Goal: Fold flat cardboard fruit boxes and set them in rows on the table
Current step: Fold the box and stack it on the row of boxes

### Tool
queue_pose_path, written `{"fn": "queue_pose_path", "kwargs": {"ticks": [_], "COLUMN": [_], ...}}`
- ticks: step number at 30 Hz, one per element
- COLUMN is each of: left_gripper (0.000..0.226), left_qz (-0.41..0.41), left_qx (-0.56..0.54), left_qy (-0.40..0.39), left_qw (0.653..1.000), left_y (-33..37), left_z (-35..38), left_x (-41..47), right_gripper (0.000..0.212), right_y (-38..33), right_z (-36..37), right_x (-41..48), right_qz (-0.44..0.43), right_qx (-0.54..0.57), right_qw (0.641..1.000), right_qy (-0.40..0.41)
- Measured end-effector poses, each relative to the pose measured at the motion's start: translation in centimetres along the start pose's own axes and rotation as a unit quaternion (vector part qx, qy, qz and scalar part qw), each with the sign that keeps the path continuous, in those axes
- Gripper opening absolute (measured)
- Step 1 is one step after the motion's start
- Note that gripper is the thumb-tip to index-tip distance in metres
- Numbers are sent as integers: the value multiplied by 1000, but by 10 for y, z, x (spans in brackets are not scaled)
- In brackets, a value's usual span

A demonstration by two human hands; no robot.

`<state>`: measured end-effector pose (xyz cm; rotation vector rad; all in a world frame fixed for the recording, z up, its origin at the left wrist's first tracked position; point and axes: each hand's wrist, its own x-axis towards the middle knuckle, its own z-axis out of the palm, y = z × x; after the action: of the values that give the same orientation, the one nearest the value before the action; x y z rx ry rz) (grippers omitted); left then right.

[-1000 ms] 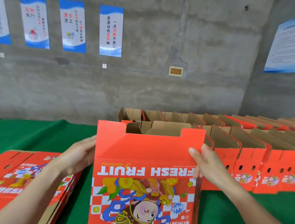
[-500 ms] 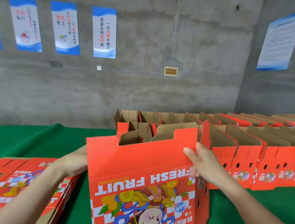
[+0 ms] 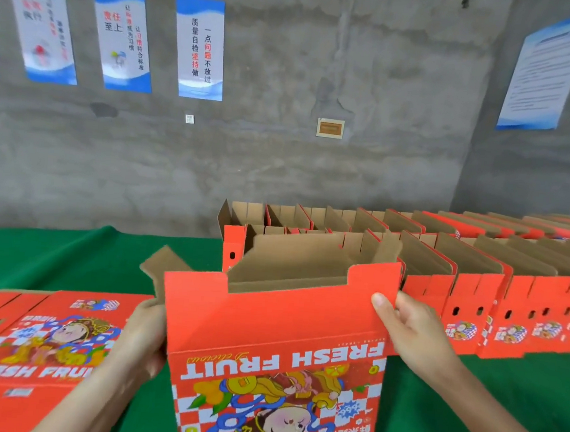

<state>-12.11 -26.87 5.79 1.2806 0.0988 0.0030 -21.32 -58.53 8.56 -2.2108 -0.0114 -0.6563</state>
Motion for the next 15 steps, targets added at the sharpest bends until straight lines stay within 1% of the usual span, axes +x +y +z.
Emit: {"fn": "queue_pose_path", "kwargs": {"ticks": [2, 4, 5, 7, 9, 11, 13, 15], "left_gripper": [25, 26, 25, 28, 32, 34, 31, 26], "left_qz": [16, 33, 38, 40, 37, 27, 20, 22], "left_qx": [-29, -69, -91, -101, -94, -100, -66, -18], "left_qy": [53, 87, 101, 127, 153, 169, 166, 124], "left_qw": [998, 993, 990, 986, 983, 980, 984, 992], "left_y": [-5, -9, -12, -16, -21, -27, -30, -32], "left_z": [7, 12, 14, 14, 14, 14, 15, 12], "left_x": [-6, -15, -20, -22, -26, -26, -25, -23], "right_gripper": [61, 64, 66, 70, 68, 57, 44, 37], "right_y": [2, 5, 8, 17, 26, 32, 37, 37], "right_z": [6, 13, 17, 22, 26, 33, 36, 36], "right_x": [-9, -12, -13, -10, -10, -15, -18, -17], "right_qz": [10, 42, 69, 128, 178, 201, 200, 180], "right_qx": [-20, 12, 46, 125, 163, 172, 159, 128], "right_qw": [999, 997, 994, 979, 966, 962, 965, 975], "right_qy": [39, 62, 73, 94, 91, 65, 49, 34]}}
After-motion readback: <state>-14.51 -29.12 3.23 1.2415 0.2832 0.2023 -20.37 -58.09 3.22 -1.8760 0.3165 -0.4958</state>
